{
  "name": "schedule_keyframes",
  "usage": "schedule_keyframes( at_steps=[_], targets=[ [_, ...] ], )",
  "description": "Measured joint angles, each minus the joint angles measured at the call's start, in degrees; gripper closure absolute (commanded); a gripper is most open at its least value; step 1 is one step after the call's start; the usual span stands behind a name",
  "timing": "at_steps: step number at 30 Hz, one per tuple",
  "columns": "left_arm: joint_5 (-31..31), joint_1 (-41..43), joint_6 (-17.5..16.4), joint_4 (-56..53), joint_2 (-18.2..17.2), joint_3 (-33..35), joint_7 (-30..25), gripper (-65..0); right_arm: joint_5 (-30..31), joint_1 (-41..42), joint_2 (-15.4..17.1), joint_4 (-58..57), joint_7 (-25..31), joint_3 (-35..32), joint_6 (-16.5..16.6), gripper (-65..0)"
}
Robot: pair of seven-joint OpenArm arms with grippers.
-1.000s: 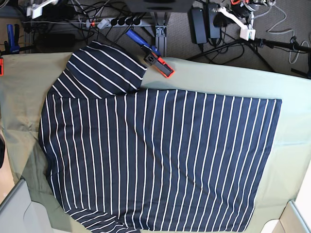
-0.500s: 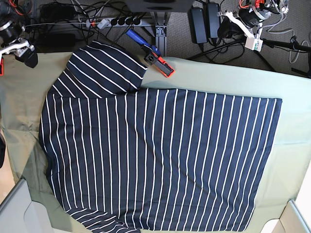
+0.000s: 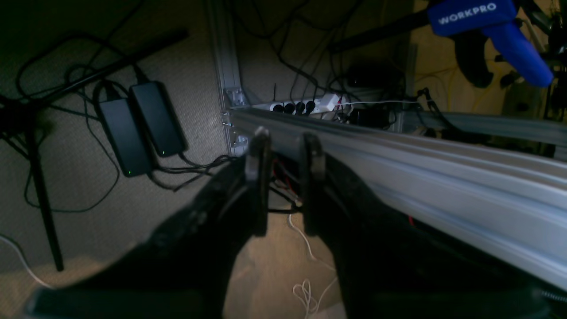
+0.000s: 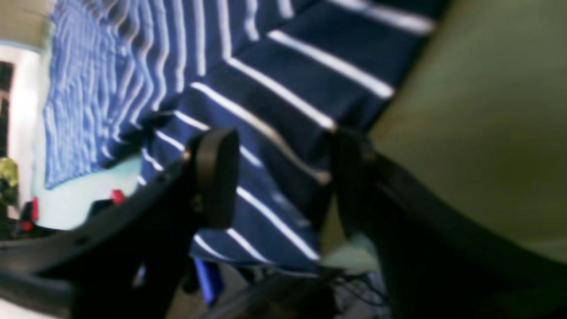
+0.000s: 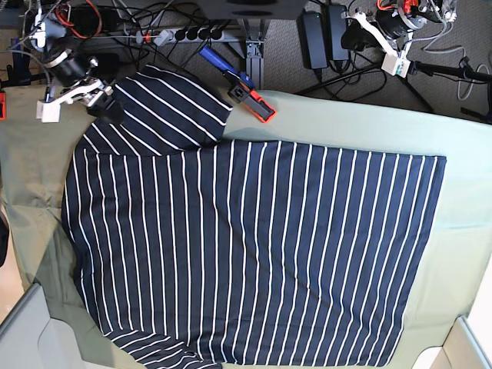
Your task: Fold the T-shirt properly
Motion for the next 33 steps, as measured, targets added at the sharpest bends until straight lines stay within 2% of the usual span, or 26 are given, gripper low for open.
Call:
schedule_keyframes(
  at_steps=[8,14,16,19,26,28,33],
  targets=[
    [-0.1,0.0,0.0,0.0,0.0,-0.2,0.2,-14.9,0.2,0.2,-5.6,0.2,0.8,-2.4,0.0,-34.0],
    [-6.1,-0.1,0.0,3.0,0.0,-6.2,1.8,-14.9,0.2,0.2,-5.9,0.2,0.6,-2.5,0.0,-32.8],
    [-7.8,0.0,0.0,4.9,0.0,-9.4,3.6,-14.9,-0.4,0.2,-5.9,0.2,0.5,-2.5,0.0,-22.7],
    [-10.8,0.0,0.0,7.4,-0.6,-13.2,4.8,-14.9,-0.7,0.2,-5.9,0.0,0.4,-2.6,0.0,0.0],
    [-12.3,-0.8,0.0,8.2,-6.1,-15.2,3.3,-15.5,-2.9,0.2,-6.0,0.0,0.7,-2.6,0.0,0.0],
    [-12.4,-2.6,-0.1,8.2,-7.6,-15.1,2.8,-19.6,-3.1,0.2,-6.0,0.0,0.9,-2.6,0.0,0.0],
    [-10.3,-8.0,-0.1,7.5,-11.8,-15.1,1.1,-37.4,-3.1,0.2,-6.0,0.0,1.2,-2.6,0.0,0.0]
  ],
)
